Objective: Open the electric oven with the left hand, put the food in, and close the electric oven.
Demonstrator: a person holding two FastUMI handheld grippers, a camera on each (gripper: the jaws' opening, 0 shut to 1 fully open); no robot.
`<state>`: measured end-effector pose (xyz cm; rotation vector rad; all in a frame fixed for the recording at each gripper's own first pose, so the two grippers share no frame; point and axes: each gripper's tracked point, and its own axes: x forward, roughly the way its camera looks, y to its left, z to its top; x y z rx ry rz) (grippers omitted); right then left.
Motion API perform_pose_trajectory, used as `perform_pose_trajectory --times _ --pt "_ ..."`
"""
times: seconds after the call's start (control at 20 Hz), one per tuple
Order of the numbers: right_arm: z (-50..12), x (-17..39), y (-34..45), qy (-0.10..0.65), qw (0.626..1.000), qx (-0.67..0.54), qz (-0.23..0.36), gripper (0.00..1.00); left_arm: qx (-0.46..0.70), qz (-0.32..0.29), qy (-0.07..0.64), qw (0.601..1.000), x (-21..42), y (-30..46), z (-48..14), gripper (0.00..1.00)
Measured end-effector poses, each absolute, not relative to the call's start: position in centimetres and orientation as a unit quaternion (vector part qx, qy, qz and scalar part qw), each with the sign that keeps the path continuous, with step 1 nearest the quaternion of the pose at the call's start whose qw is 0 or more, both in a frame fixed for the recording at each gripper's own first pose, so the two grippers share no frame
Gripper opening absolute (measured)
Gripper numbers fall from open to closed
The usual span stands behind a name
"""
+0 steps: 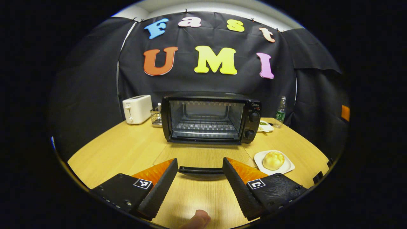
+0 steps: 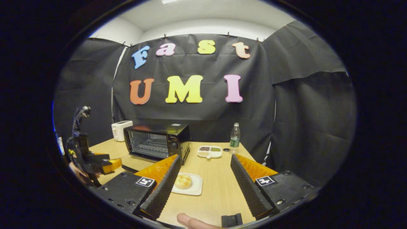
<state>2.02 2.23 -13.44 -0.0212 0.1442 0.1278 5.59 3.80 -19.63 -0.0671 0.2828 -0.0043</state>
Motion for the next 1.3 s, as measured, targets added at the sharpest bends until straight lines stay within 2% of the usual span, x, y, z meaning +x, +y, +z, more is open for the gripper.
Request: perform_pose_trajectory --times 0.1,0.15,0.2,0.25,0.3,0.6,0.8,1.1,1.15,1.2,1.25,1.3 --pt "-14.6 2.9 2.5 0.082 0.994 -0.007 0.066 0.96 -0.026 0.006 0.106 0.994 4.1 4.6 -16.3 0.93" --pt "-15.3 3.3 2.7 0.088 0.994 -0.004 0.068 0.96 -0.024 0.004 0.092 0.995 3.5 4.8 -14.7 0.84" --pt "-15.9 3.7 2.8 0.094 0.993 0.000 0.070 0.97 -0.023 0.001 0.080 0.997 2.8 4.7 -13.3 0.93" --pt "-16.6 4.1 3.0 0.101 0.992 0.003 0.071 0.97 -0.022 0.000 0.070 0.997 2.1 4.8 -12.0 0.84" --pt "-17.3 4.7 3.1 0.107 0.992 0.007 0.070 0.97 -0.021 -0.001 0.062 0.998 1.4 5.0 -10.7 0.93" --pt "-23.3 9.2 5.1 0.166 0.983 0.032 0.074 0.96 -0.034 0.006 0.003 0.999 -2.7 6.5 -3.4 0.93" --pt "-27.1 11.2 7.7 0.207 0.973 0.058 0.083 0.97 -0.001 0.025 -0.026 0.999 -5.6 7.9 0.0 0.93" --pt "-31.5 12.9 10.8 0.248 0.967 0.007 0.061 0.97 0.013 -0.002 -0.049 0.999 -8.0 6.5 1.4 0.93" --pt "-32.1 13.0 11.2 0.255 0.965 -0.004 0.059 0.97 0.011 -0.005 -0.047 0.999 -7.8 6.4 1.3 0.89" --pt "-32.8 13.3 11.5 0.265 0.962 -0.009 0.062 0.97 0.008 -0.006 -0.046 0.999 -8.1 6.5 1.1 0.95" --pt "-33.6 13.5 11.9 0.280 0.958 -0.008 0.064 0.97 0.003 -0.005 -0.044 0.999 -8.0 6.8 0.9 0.95" --pt "-34.3 13.6 12.2 0.294 0.954 -0.004 0.067 0.97 -0.003 0.000 -0.039 0.999 -7.9 7.3 0.6 1.00"
